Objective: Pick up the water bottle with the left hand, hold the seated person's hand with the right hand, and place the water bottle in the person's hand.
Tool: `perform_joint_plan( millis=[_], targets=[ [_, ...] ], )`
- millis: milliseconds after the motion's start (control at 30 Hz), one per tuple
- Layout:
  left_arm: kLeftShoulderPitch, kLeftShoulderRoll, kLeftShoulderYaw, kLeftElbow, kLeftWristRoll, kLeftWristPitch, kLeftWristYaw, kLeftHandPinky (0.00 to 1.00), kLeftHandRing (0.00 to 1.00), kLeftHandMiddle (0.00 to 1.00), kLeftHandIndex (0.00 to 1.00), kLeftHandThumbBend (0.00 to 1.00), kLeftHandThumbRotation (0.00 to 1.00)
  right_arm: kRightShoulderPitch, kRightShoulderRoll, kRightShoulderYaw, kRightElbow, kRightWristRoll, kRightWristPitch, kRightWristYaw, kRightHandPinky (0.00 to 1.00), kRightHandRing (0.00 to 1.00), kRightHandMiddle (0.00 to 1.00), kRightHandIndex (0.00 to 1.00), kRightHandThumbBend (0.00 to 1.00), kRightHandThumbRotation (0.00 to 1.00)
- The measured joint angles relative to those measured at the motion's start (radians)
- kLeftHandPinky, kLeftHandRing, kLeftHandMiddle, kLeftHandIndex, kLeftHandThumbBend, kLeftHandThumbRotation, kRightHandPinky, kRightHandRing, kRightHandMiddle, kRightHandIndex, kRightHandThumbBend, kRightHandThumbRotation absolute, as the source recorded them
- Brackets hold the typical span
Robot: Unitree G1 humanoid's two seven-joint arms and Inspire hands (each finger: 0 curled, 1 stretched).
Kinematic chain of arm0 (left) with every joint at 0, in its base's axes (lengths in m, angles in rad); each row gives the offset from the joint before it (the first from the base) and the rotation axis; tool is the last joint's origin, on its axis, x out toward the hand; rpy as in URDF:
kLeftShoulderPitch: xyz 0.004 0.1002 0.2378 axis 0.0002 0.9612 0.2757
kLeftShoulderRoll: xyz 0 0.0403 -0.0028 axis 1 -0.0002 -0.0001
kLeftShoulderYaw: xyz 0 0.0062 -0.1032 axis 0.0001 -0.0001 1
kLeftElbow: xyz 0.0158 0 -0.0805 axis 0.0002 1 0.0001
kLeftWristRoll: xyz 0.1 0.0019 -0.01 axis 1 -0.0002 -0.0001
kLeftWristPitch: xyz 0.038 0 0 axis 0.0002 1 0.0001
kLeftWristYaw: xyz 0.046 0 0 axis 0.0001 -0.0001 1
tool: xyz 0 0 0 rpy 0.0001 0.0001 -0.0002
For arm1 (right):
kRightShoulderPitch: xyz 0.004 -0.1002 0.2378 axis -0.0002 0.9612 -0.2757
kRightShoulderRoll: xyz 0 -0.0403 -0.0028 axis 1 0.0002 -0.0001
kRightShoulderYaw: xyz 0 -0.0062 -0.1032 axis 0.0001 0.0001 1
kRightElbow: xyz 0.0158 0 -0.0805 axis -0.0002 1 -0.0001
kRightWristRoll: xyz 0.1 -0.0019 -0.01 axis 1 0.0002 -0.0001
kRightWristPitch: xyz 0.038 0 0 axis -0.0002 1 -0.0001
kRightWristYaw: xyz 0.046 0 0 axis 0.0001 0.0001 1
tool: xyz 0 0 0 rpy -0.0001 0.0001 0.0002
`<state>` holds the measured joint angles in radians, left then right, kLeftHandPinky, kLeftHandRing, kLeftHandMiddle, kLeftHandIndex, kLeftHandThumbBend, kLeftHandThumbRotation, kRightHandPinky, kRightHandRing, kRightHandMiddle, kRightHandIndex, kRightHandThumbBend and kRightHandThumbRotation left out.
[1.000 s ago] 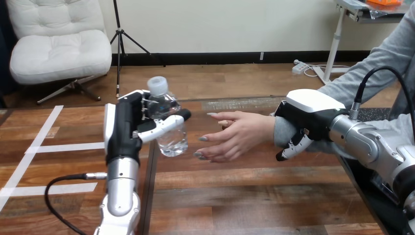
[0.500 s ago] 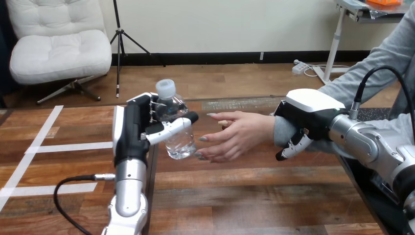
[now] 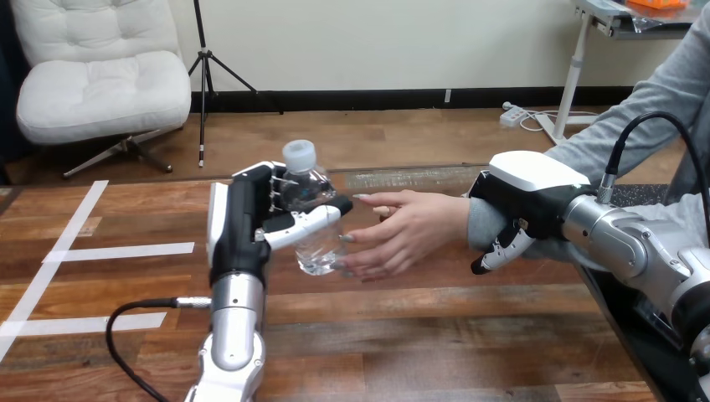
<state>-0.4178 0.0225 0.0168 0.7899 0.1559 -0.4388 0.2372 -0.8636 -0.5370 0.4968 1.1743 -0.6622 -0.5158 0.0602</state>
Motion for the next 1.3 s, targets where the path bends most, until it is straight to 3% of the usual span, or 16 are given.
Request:
perform_joint_plan(
  millis=[1300],
  targets=[
    [-0.110,-0.052,-0.006,0.146,-0.009,-0.064,-0.017,0.37,0.40,0.43,0.42,0.69,0.00,0.011,0.000,0.000,-0.020,0.011,0.001,0.007,0.18,0.22,0.27,0.28,0.70,0.00]
  ],
)
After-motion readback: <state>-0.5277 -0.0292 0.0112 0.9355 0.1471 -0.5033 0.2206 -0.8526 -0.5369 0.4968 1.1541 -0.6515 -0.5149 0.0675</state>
